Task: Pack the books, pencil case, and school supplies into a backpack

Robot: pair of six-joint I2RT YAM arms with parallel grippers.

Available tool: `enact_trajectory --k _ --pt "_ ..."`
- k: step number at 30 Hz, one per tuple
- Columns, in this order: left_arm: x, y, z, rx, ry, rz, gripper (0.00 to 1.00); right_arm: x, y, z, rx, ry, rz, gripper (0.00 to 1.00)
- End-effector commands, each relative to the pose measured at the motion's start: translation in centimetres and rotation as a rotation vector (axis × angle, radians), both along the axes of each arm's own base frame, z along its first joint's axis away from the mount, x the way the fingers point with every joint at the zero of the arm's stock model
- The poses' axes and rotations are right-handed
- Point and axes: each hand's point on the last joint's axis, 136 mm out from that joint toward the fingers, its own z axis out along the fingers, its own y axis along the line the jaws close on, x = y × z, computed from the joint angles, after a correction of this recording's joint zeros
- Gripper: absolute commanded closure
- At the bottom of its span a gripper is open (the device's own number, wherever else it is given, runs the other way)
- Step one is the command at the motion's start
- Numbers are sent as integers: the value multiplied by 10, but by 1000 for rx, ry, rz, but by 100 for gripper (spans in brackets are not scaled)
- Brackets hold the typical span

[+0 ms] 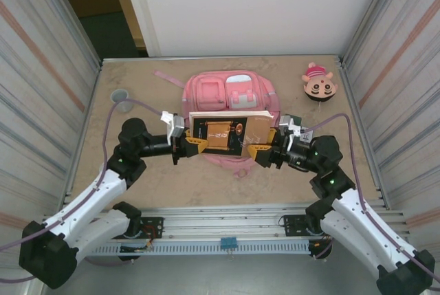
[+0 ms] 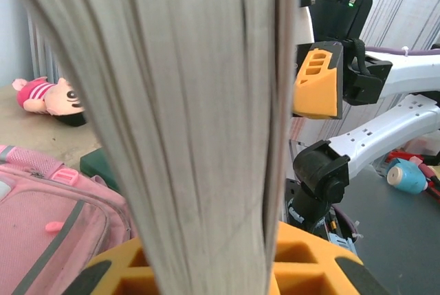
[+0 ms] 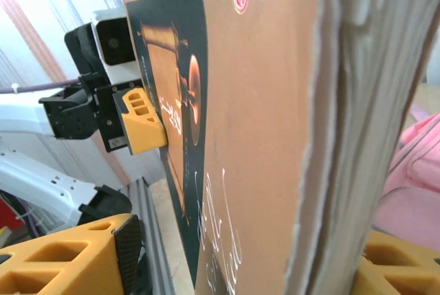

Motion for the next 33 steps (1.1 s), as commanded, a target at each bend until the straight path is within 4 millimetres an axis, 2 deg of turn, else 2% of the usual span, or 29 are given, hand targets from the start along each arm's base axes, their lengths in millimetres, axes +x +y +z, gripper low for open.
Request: enact_trajectory --k 1,8,10,12,14,15,16,17,19,22,25,28,30,33 --pt "4 1 16 -39 -48 18 95 -6 3 20 43 42 69 37" --pt "5 -3 26 -64 -27 -14 93 -22 10 39 65 77 253 41" --pt "8 -4 24 -58 -17 -5 93 -23 13 39 55 101 290 45" --pt "10 -3 25 -64 -15 7 88 -22 15 35 32 117 310 57" --pt "13 -3 26 -63 -22 26 72 -7 11 25 -11 154 243 87" --pt "16 -1 25 -53 -29 50 57 3 6 19 -24 182 191 98" --pt "20 0 20 -33 -28 80 45 15 -1 14 -20 210 139 100" --pt "24 2 17 -14 -28 110 37 24 -8 13 -7 227 97 100" --pt "35 8 3 58 -23 196 29 47 -29 10 34 280 -26 100" --pt "50 15 -25 215 -43 293 29 79 -64 -1 93 372 -238 100" --pt "57 13 -61 429 -145 325 27 101 -96 -28 60 476 -475 100" --pt "57 -4 -95 624 -303 273 23 108 -119 -50 -36 553 -648 100" --pt "61 -16 -109 709 -357 236 18 107 -123 -51 -73 536 -680 100" --pt "79 -31 -119 769 -351 219 14 102 -124 -48 -105 486 -708 100"
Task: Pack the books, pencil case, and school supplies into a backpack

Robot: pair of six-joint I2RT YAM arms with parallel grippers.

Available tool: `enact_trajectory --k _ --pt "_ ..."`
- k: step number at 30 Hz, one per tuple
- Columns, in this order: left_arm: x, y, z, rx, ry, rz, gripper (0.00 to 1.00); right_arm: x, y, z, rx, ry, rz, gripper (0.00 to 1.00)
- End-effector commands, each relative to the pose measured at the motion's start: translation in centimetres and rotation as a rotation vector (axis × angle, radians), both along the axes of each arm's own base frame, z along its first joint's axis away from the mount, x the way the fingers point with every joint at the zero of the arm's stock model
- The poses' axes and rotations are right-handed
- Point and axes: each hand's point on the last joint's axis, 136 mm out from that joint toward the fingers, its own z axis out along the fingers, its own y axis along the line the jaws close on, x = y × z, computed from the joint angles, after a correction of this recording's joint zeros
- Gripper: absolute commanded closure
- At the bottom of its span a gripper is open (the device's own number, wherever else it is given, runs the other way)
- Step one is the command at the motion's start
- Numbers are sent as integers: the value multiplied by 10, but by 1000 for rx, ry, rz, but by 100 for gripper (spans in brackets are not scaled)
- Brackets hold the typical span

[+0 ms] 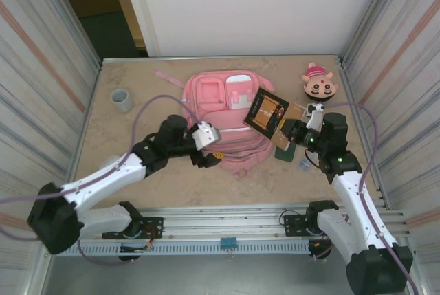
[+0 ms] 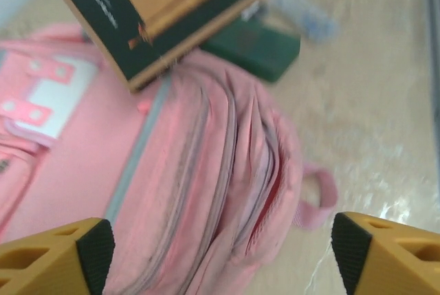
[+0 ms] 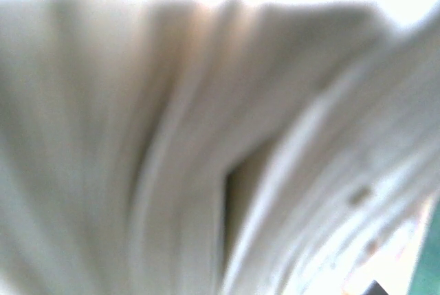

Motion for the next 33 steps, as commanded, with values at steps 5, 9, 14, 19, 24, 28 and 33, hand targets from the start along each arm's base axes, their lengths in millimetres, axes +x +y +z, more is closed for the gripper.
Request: enact_trajectory --k 5,9,14,19,24,28,33 --pt "54 -26 -25 222 -140 -53 14 -7 -22 35 -140 -149 -118 100" --pt "73 -43 -47 286 -126 -92 13 -12 -28 35 -160 -160 -143 100" --pt "81 -54 -70 348 -86 -144 13 -13 -27 33 -158 -155 -136 100" --pt "82 -56 -94 392 -46 -168 12 -12 -26 34 -158 -163 -129 100" --pt "83 -53 -114 442 -25 -176 12 -13 -27 33 -164 -160 -132 100" --pt "102 -41 -128 511 -56 -70 42 -13 -25 33 -154 -164 -126 100" --pt "107 -26 -110 487 -67 78 98 -14 -25 37 -161 -174 -121 100"
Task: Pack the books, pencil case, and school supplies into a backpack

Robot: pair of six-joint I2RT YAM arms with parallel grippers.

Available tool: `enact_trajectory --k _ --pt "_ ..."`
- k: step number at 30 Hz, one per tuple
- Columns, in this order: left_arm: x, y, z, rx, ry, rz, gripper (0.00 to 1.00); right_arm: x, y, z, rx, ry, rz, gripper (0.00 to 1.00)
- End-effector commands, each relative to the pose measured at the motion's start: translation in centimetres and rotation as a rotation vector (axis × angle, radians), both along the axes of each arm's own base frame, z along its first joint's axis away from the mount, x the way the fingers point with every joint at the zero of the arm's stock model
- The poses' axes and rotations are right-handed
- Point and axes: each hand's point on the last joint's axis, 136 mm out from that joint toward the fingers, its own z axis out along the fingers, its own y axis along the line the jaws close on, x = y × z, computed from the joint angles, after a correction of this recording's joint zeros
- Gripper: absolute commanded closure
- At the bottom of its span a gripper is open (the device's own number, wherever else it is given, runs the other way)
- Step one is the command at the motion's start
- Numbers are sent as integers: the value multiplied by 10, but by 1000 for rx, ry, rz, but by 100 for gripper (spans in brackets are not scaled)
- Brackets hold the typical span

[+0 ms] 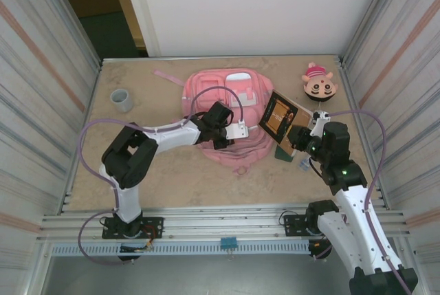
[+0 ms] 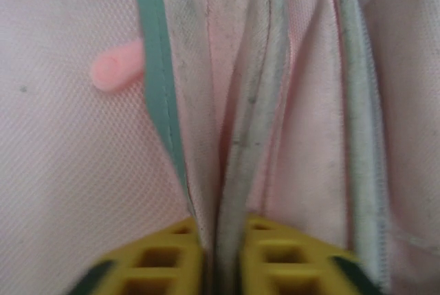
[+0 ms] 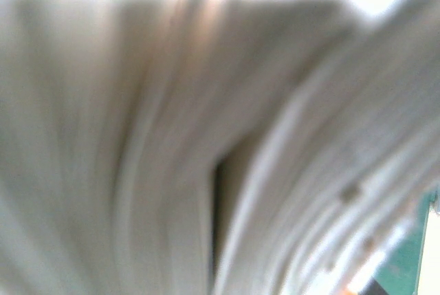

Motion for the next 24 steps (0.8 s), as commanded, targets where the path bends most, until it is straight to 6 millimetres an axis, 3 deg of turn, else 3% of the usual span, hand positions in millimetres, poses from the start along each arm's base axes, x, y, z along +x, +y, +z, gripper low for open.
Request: enact_trajectory --k 1,6,13,19,24 --pt "7 28 8 28 -42 164 100 3 1 36 -12 -127 15 100" --pt "-18 49 30 -52 -7 315 100 8 9 44 10 -135 57 100" --pt "-46 81 38 -101 69 588 100 21 23 58 61 -138 114 100" --pt "-51 84 49 -190 75 626 100 27 29 64 90 -125 123 100" --pt "-38 91 62 -239 25 720 100 21 22 57 93 -99 78 100"
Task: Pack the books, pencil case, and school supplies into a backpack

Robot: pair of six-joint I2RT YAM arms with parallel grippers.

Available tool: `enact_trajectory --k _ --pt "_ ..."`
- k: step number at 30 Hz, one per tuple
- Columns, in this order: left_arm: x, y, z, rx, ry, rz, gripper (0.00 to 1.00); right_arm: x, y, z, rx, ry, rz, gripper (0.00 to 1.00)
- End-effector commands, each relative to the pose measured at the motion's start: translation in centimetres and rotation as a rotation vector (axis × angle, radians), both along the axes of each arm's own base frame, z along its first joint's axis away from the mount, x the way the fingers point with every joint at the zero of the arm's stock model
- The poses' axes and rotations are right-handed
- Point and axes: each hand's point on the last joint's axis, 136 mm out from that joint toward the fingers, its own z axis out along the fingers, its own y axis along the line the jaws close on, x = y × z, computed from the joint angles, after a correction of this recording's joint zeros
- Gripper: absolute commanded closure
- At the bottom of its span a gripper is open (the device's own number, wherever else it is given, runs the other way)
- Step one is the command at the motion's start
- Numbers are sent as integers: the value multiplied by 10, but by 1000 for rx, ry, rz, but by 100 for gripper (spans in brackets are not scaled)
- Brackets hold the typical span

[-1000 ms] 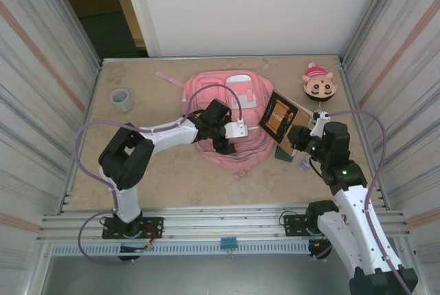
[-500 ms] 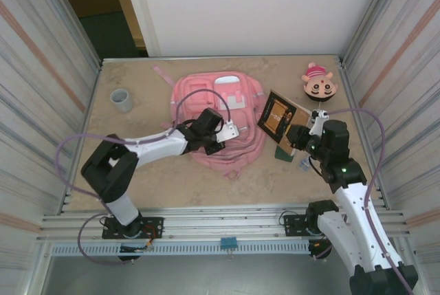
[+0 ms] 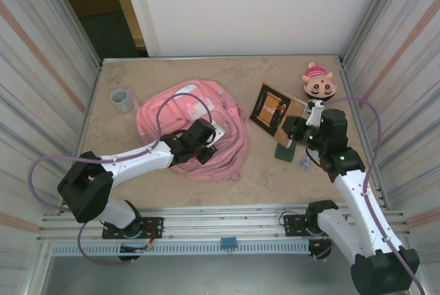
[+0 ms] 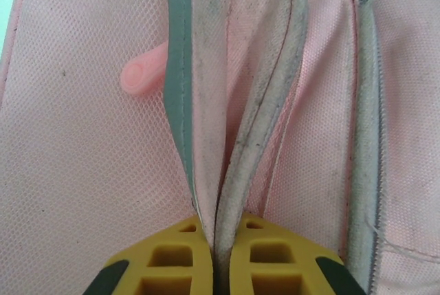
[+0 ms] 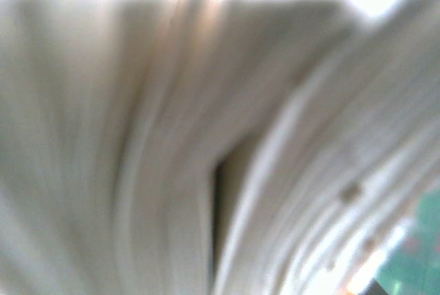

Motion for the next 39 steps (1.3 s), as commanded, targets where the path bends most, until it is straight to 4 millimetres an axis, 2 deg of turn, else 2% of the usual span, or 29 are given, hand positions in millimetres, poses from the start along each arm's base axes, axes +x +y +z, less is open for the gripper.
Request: enact_trajectory --k 1,7,14,18,25,30,35,39 --pt "19 7 30 -75 -92 139 100 -1 -1 37 39 -108 -23 100" --pt "20 7 43 -139 -60 179 100 -8 -8 36 51 -89 -67 100" --pt "24 7 62 -410 99 228 100 -15 -21 31 74 -38 -161 100" --pt "33 9 80 -473 80 229 100 -22 -26 22 91 5 -199 100" --pt "40 5 116 -541 121 208 100 -32 6 17 259 56 -90 100" --pt "40 0 143 -589 121 176 100 -36 29 7 305 112 -39 100" --pt "39 -3 163 -632 155 146 100 -34 58 0 446 206 0 100" --pt "39 -3 177 -690 181 121 100 -30 70 -8 539 230 -28 100"
